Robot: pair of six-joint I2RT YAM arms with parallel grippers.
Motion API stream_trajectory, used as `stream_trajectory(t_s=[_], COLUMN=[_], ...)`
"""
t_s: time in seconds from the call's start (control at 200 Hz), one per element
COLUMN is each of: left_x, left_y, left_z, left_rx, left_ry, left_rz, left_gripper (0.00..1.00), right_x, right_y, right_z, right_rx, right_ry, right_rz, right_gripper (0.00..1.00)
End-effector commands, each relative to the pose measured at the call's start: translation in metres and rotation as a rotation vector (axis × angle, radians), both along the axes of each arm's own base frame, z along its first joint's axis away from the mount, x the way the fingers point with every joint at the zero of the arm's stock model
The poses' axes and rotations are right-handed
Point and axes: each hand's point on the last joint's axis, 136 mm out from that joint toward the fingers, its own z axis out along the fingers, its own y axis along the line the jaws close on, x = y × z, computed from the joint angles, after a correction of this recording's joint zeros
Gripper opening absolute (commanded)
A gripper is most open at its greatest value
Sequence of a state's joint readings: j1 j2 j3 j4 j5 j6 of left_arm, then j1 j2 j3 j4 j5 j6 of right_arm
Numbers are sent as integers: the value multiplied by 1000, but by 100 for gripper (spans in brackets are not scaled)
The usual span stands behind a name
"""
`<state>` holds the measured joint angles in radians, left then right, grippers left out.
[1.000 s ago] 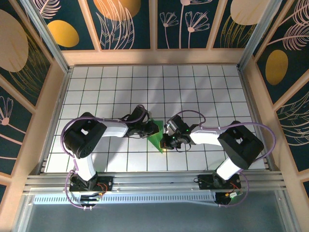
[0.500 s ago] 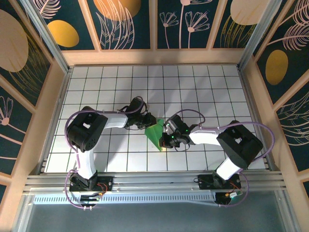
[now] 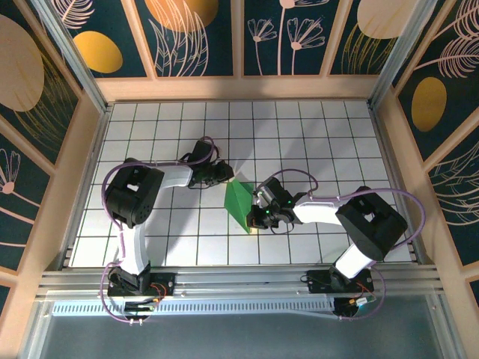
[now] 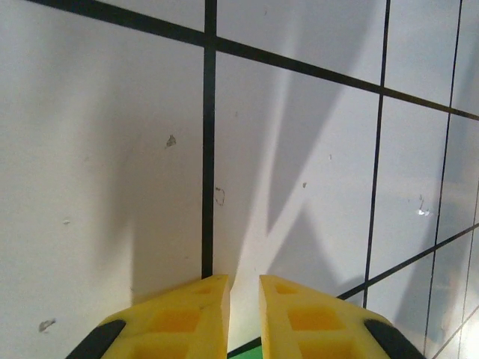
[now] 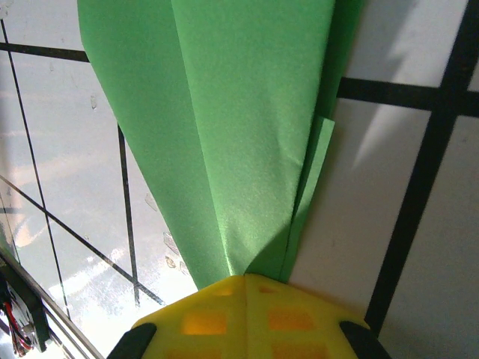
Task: Fold a paper plane with a square sheet of paper (fold left side to right side)
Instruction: Fourth fold the wing at the center of the table.
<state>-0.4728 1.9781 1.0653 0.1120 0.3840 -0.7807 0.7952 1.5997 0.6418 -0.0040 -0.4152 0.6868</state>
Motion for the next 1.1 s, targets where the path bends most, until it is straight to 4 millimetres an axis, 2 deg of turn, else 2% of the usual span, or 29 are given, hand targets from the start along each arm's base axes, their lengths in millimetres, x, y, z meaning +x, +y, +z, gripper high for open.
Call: stream_trajectory(t_s=[0.0,0.105,0.22,0.38,0.52,0.656,0.826,0.981,1.091], left_x=[13,12,-2,-51,-85,-91,-87,-88,-92], left_y=[20,24,17,-4,-35,-47,-50,-41,-34], left_z=[-2,22,47,48,38,26,13,-6,-18], left_rx=[74,77,-3,-103,-141,-149,-131,-77,-41], left_ry=[-48,-108,-140,-90,-32,-2,18,68,104], left_rz=[30,29,-2,-97,-189,-202,-202,-163,-139], left_gripper=[18,18,18,18,17,18,17,17,16], right_x=[-47,-44,-41,-39,-38,-38,-39,-38,-35], right_y=[-66,-64,-65,-65,-65,-65,-65,-62,-51], right_z=[-58,-57,-56,-56,-55,-54,-54,-52,-44], right_rx=[-324,-321,-325,-323,-325,-323,-323,-304,-250], right_ry=[164,152,143,136,133,133,136,133,119], right_rz=[-12,-11,-12,-8,-6,-5,-5,-2,8], right_gripper=[0,0,0,0,0,0,0,0,0])
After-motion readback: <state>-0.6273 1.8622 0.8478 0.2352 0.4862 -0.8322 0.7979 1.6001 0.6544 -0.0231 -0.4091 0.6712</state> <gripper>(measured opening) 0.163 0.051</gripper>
